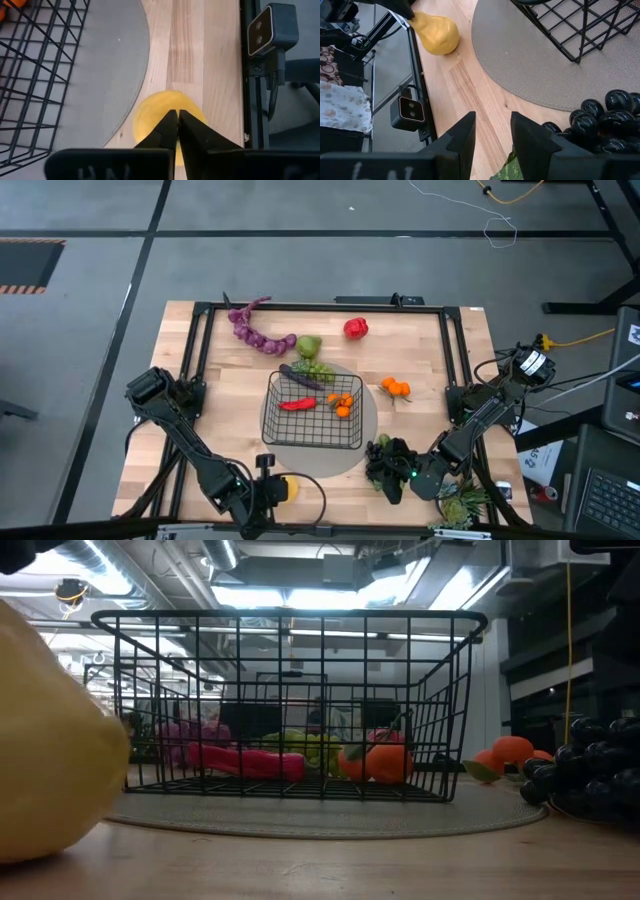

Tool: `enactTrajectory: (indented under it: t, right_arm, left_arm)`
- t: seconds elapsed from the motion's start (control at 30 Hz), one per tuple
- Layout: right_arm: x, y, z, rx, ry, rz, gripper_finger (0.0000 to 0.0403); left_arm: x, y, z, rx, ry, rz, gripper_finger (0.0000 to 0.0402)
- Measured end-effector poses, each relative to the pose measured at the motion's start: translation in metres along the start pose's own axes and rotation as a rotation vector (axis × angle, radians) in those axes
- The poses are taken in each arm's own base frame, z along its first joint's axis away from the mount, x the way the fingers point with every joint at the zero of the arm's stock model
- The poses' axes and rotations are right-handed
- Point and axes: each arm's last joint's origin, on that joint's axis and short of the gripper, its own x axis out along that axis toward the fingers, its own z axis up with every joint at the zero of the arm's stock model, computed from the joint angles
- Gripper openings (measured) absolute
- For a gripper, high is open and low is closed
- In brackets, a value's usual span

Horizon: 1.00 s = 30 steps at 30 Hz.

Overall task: Build produce basket
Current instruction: Put the yellow pear into the black wire basket

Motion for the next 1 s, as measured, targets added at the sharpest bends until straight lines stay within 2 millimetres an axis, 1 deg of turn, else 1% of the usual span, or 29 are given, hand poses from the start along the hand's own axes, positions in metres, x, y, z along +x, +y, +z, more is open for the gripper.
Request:
enactTrajectory:
  t: [0.27,0.4,0.63,0.8,1.0]
  right_arm:
    - [0.000,0.000,0.000,0.000,0.000,0.000,0.0126]
    - [0.000,0.000,0.000,0.000,0.000,0.000,0.0126]
    - [0.000,0.000,0.000,0.001,-0.001,0.000,0.0126]
    - [0.000,0.000,0.000,0.002,-0.001,-0.001,0.0126]
    - [0.000,0.000,0.000,0.002,-0.001,0.000,0.0126]
  left_arm:
    - [0.001,0.001,0.001,-0.003,-0.008,0.011,0.0002]
    - [-0.004,0.002,0.005,-0.012,-0.028,0.008,0.0001]
    - [-0.024,0.008,0.020,-0.055,-0.113,-0.013,0.0000]
    - [-0.044,0.013,0.037,-0.018,-0.252,-0.001,0.0000]
    - [-0.073,0.022,0.059,0.007,-0.462,0.093,0.0000]
